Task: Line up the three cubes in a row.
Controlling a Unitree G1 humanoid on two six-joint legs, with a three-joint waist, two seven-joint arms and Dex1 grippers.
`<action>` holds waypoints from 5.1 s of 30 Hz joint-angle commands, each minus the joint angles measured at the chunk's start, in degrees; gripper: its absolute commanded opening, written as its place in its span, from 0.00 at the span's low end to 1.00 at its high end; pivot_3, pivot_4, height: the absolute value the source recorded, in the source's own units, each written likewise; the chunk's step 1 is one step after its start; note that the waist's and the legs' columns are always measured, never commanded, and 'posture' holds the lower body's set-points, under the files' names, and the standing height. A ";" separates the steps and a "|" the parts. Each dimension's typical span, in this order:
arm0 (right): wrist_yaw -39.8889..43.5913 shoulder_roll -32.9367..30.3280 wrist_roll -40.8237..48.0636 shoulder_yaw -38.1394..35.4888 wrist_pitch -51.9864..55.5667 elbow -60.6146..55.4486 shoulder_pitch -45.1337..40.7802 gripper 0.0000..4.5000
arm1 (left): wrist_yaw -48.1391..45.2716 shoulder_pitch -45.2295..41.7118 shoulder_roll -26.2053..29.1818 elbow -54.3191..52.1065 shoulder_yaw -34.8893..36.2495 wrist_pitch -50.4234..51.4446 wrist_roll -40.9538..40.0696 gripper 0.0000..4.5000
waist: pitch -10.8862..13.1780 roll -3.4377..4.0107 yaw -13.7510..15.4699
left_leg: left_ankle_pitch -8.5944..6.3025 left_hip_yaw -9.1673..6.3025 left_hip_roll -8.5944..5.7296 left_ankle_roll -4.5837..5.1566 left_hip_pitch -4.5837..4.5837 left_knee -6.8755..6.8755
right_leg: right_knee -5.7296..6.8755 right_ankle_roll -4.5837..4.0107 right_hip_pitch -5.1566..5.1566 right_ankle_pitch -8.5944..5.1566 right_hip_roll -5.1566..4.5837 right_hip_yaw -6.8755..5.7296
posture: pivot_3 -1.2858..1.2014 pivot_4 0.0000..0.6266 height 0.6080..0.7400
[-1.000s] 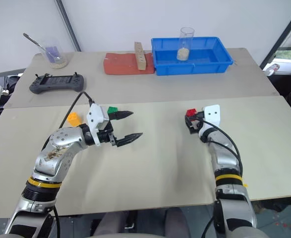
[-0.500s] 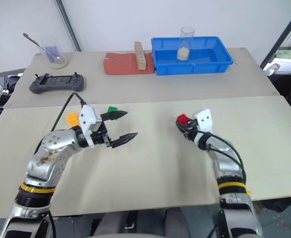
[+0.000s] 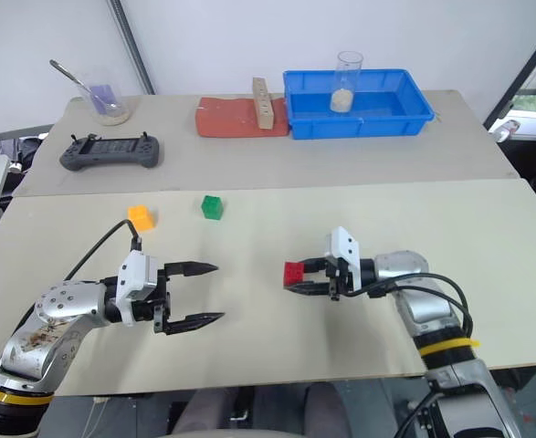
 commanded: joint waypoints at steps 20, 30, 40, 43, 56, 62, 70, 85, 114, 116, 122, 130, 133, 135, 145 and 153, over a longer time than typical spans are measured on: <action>10.65 -2.75 -4.46 -1.99 -11.33 17.90 -8.95 0.99 | 1.32 -0.02 -1.07 0.11 -0.62 -3.63 1.06 1.00 | 0.01 0.02 -0.26 | 0.00 0.00 0.01 -0.01 0.01 -0.04 | 0.03 0.00 0.00 0.00 0.02 -0.02 | 0.52 0.24 1.00; -14.59 -7.40 11.95 -16.40 22.52 -32.03 10.04 0.99 | 35.04 -2.21 -19.02 13.12 3.60 -9.64 16.87 1.00 | 0.04 0.01 0.95 | -0.03 -0.02 0.07 -0.05 -0.06 -0.04 | 0.04 0.00 -0.06 0.01 -0.13 0.00 | 0.52 0.24 1.00; -36.75 -5.60 25.16 -19.23 43.07 -51.22 2.34 0.99 | 51.39 -16.26 -30.57 33.68 2.68 -15.10 23.60 1.00 | 0.07 -0.21 1.90 | -0.02 -0.02 -0.06 -0.07 -0.18 0.08 | 0.00 0.07 -0.08 0.05 -0.14 -0.06 | 0.52 0.24 1.00; -40.31 -5.97 27.56 -19.57 45.97 -51.83 -0.77 0.99 | 51.59 -21.63 -31.78 41.01 2.19 -17.23 23.61 1.00 | 0.08 -0.28 2.17 | -0.04 -0.03 -0.08 -0.02 -0.23 0.08 | -0.01 0.07 -0.11 0.05 -0.10 -0.13 | 0.52 0.24 1.00; -44.55 -8.36 28.59 -19.69 46.50 -53.66 0.22 1.00 | 51.14 -29.96 -33.03 54.81 2.05 -22.63 23.70 0.58 | 0.08 -0.29 2.47 | -0.01 -0.04 -0.14 0.02 -0.37 0.16 | 0.04 0.09 -0.15 0.06 -0.06 -0.23 | 0.52 0.24 1.00; -45.76 -8.85 28.82 -20.16 46.48 -53.57 -0.74 1.00 | 51.13 -30.21 -33.46 55.06 1.94 -22.95 23.71 0.28 | 0.08 -0.29 2.44 | -0.01 -0.04 -0.13 0.03 -0.37 0.19 | 0.05 0.09 -0.14 0.06 -0.05 -0.23 | 0.52 0.24 1.00; -42.66 -12.23 28.61 -22.60 44.22 -55.75 5.04 1.00 | 26.76 -25.85 -26.87 40.73 -4.34 -14.57 17.01 0.28 | 0.08 -0.29 2.20 | -0.02 -0.05 -0.13 0.06 -0.42 0.17 | 0.02 0.09 -0.14 0.06 -0.02 -0.30 | 0.52 0.24 1.00; -27.05 -20.26 30.49 -24.56 37.23 -60.47 20.34 1.00 | -11.65 -23.85 -14.68 39.14 -13.29 -21.89 12.65 0.28 | 0.09 -0.28 0.90 | -0.02 -0.14 -0.03 0.08 -0.38 0.18 | -0.21 0.05 0.01 0.03 0.02 -0.29 | 0.52 0.24 1.00; -29.77 -16.44 32.18 -19.09 37.92 -52.82 7.66 1.00 | 0.02 -16.94 -12.21 31.72 -4.81 -18.69 12.95 0.98 | 0.10 -0.29 -0.07 | -0.02 -0.23 0.01 0.10 -0.37 0.28 | 0.00 0.06 -0.05 0.04 0.11 -0.29 | 0.52 0.24 1.00; -30.95 -14.61 33.19 -18.02 38.91 -51.29 4.27 1.00 | 6.43 -10.43 -11.50 22.73 -0.81 -14.31 12.24 0.98 | 0.10 -0.28 -0.46 | -0.02 -0.26 0.05 0.10 -0.37 0.23 | 0.02 0.06 -0.08 0.04 0.10 -0.29 | 0.52 0.24 1.00; -33.40 -9.15 31.67 -11.51 41.22 -45.02 -8.82 1.00 | 33.29 1.45 -19.15 6.87 11.18 -4.53 15.03 0.98 | 0.11 -0.29 0.18 | 0.00 -0.32 0.01 0.06 -0.37 0.23 | 0.02 0.06 -0.08 0.04 -0.09 -0.24 | 0.52 0.24 1.00; -33.66 -4.97 27.34 -6.13 42.50 -38.39 -21.67 1.00 | 54.46 0.34 -30.35 11.08 16.27 -2.95 18.41 0.98 | 0.10 -0.30 1.33 | 0.01 -0.39 -0.10 0.02 -0.36 0.23 | 0.08 0.06 -0.13 0.05 -0.06 -0.40 | 0.52 0.24 1.00; -33.96 -3.97 27.98 -6.23 43.75 -37.50 -23.66 1.00 | 56.87 -3.70 -31.40 16.59 15.42 -4.69 19.14 0.98 | 0.11 -0.32 1.47 | 0.02 -0.37 -0.14 0.01 -0.39 0.24 | 0.08 0.05 -0.12 0.05 -0.08 -0.39 | 0.52 0.24 1.00; -34.19 -3.63 27.96 -6.16 44.29 -37.68 -24.27 1.00 | 58.16 -6.46 -31.42 20.64 15.69 -6.30 19.34 0.98 | 0.10 -0.31 1.50 | 0.03 -0.38 -0.13 -0.01 -0.39 0.24 | 0.10 0.04 -0.12 0.06 -0.08 -0.39 | 0.52 0.24 1.00; -36.60 -3.35 28.45 -7.38 47.02 -39.90 -24.68 1.00 | 62.02 -18.29 -29.45 38.13 15.14 -12.71 21.10 0.98 | 0.09 -0.33 1.35 | 0.04 -0.35 -0.13 -0.02 -0.40 0.20 | 0.14 0.03 -0.18 0.07 -0.05 -0.40 | 0.52 0.24 1.00; -38.49 -3.35 28.42 -8.47 47.65 -40.66 -23.84 1.00 | 62.64 -19.75 -28.77 41.52 14.77 -13.67 20.83 0.29 | 0.09 -0.32 1.39 | 0.04 -0.36 -0.12 -0.02 -0.39 0.20 | 0.15 0.03 -0.17 0.07 -0.07 -0.40 | 0.52 0.24 1.00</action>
